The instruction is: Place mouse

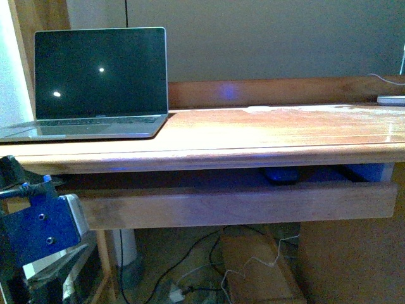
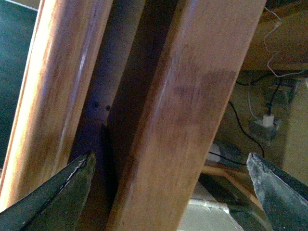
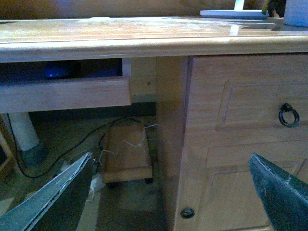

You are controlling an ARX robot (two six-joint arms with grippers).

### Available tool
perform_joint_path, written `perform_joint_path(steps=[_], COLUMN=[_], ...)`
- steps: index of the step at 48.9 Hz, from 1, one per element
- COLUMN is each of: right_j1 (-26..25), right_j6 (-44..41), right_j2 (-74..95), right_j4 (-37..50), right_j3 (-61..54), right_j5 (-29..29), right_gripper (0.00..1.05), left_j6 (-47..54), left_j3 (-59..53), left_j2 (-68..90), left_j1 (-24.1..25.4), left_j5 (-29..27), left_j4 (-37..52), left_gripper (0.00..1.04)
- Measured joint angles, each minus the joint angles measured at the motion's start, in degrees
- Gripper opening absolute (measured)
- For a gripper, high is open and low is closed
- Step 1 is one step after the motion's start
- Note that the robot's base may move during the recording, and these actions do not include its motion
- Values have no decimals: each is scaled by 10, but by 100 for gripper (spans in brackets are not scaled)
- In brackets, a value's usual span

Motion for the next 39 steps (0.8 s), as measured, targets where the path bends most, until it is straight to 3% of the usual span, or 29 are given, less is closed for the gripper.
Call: perform_joint_path(steps=[14,28,39], right_j1=[0,0,0], right_j6=[0,0,0], right_j2=[0,0,0], right_j4=[0,0,0], right_j3=[0,0,0], right_j5=[0,0,0], right_gripper=[97,97,97], left_j6=[15,28,12], left_j3=[61,103,124], left_j2=[53,91,43], left_j1=[10,14,15], left_j5=[42,50,48], left_j4=[-7,-50,-245], left_gripper=[97,97,97])
